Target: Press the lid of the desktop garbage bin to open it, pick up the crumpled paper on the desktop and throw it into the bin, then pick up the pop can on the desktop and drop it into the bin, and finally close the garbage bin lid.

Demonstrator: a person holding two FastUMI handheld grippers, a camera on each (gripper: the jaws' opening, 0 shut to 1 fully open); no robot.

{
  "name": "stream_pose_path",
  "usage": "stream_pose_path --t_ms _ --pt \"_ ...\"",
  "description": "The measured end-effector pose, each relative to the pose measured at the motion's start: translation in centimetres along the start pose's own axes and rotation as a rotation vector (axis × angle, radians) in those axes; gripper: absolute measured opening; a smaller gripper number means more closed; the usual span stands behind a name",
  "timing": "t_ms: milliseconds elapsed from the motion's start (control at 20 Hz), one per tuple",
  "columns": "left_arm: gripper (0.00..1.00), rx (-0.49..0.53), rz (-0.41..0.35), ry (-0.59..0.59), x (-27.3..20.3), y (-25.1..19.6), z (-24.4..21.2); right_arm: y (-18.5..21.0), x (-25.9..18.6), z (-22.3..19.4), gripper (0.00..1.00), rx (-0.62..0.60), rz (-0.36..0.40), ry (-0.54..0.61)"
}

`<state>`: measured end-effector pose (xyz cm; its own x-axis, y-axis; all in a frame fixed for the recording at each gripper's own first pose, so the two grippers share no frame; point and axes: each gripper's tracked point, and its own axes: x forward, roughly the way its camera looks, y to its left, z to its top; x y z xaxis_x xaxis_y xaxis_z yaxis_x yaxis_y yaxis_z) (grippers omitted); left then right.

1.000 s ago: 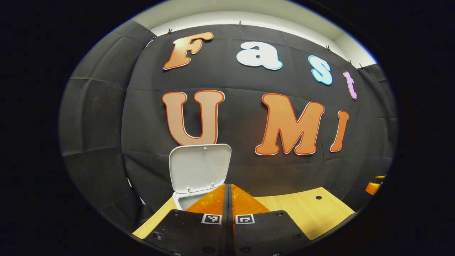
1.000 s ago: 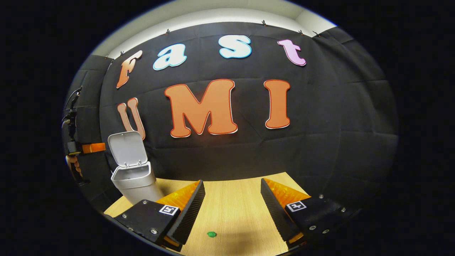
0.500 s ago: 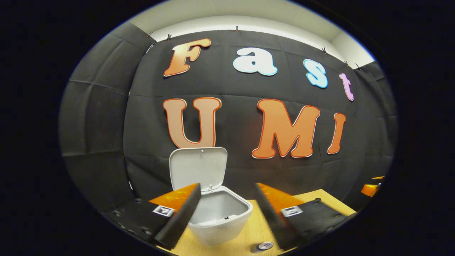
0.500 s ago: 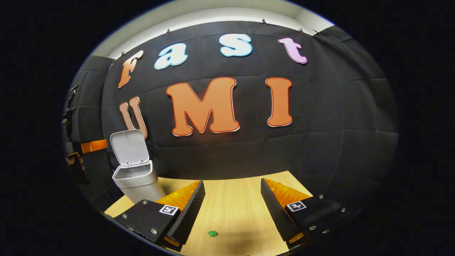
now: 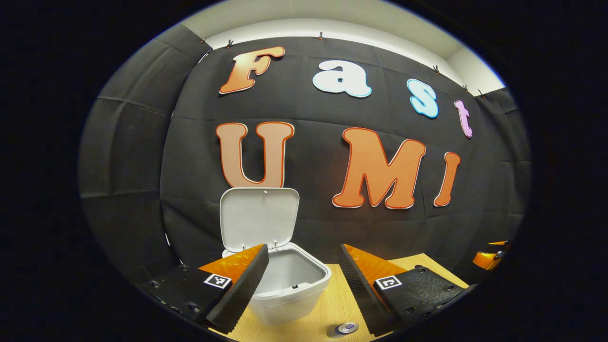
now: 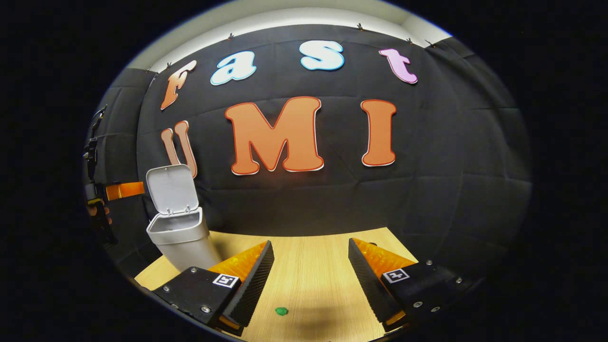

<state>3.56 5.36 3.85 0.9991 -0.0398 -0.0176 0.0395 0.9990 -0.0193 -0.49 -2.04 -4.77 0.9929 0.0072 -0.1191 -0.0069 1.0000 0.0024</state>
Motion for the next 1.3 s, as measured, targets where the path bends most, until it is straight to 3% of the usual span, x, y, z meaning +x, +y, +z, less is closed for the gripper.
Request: stream_pose_path --t_ms 500,1300 --pt "0.94 0.075 -0.043 0.025 0.5 -1.0 -2.5 2.3 3.5 -8.8 0.94 -0.054 0.055 0.23" --pt "0.95 0.069 0.055 0.11 -0.6 4.5 -6.6 6.8 7.4 -30.3 0.95 -0.111 0.155 0.75"
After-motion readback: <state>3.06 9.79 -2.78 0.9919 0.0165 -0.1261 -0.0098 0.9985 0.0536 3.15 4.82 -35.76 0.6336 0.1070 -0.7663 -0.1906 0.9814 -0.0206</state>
